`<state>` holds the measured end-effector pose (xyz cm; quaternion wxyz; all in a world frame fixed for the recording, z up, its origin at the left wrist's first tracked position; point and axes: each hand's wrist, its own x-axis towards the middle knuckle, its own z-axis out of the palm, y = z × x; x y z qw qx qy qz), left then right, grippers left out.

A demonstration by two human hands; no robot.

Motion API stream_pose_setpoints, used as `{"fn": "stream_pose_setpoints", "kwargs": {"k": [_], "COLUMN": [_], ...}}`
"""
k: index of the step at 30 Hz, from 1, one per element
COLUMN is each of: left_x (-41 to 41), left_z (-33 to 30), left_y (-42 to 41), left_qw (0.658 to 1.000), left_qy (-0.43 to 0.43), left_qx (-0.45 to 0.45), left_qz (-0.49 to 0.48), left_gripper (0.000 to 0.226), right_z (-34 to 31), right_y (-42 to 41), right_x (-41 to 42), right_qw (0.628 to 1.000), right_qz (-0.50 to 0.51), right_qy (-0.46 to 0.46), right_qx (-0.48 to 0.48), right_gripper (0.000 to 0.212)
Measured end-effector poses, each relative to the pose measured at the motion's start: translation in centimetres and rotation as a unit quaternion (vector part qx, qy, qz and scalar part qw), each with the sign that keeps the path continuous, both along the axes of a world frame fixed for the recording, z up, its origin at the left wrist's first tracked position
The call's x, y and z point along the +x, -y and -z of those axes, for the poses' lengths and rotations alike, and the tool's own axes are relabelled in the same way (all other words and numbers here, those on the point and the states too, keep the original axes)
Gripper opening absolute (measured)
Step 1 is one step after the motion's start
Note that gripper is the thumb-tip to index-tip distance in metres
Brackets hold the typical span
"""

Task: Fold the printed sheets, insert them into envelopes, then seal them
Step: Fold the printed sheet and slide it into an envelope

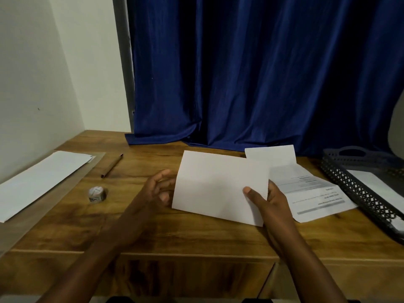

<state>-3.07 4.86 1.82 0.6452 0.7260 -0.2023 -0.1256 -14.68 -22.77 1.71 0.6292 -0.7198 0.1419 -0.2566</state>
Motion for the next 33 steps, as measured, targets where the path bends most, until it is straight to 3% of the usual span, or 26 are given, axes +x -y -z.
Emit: {"fn": "stream_pose_setpoints", "kwargs": {"k": [1,3,5,7,11,15,21,27,33], "left_x": [-0.1,-1.0,-2.2,-3.0,-4.1,-4.5,-4.3,-4.2,-3.8], "left_z": [0.7,1.5,1.4,1.3,0.5,0.1,0.4,1.1,1.5], "left_y": [-0.5,-1.1,-1.3,-1.3,-0.4,-0.2,-0.3,-0.1,0.1], "left_qw": [0.999,0.987,0.969,0.939,0.855,0.827,0.826,0.777,0.767], "left_qy": [0.041,0.133,0.193,0.261,0.367,0.362,0.371,0.424,0.384], "left_qx": [0.008,0.057,0.130,0.203,0.349,0.416,0.416,0.459,0.497], "left_qz": [0.021,0.064,0.086,0.096,0.109,0.110,0.086,0.080,0.134], "left_gripper": [0.091,0.097,0.092,0.092,0.091,0.096,0.094,0.089,0.085], "right_z": [0.1,0.3,0.8,1.1,1.3,1.8,1.7,1.4,1.2], "right_y": [0.2,0.4,0.5,0.5,-0.3,-1.1,-1.4,-2.8,-3.5], "right_x": [0.3,0.5,0.3,0.1,-0.1,0.4,0.4,-0.7,-1.3], "right_qw": [1.000,0.998,0.995,0.987,0.919,0.831,0.796,0.767,0.771], "right_qz": [0.023,0.065,0.087,0.103,0.060,-0.063,-0.161,-0.214,-0.230], "right_qy": [0.000,0.016,0.033,0.032,0.037,-0.100,-0.190,-0.209,-0.216], "right_qx": [-0.009,-0.010,-0.032,-0.123,-0.388,-0.544,-0.552,-0.568,-0.553], "right_gripper": [0.064,0.087,0.094,0.090,0.058,0.076,0.083,0.079,0.077]}}
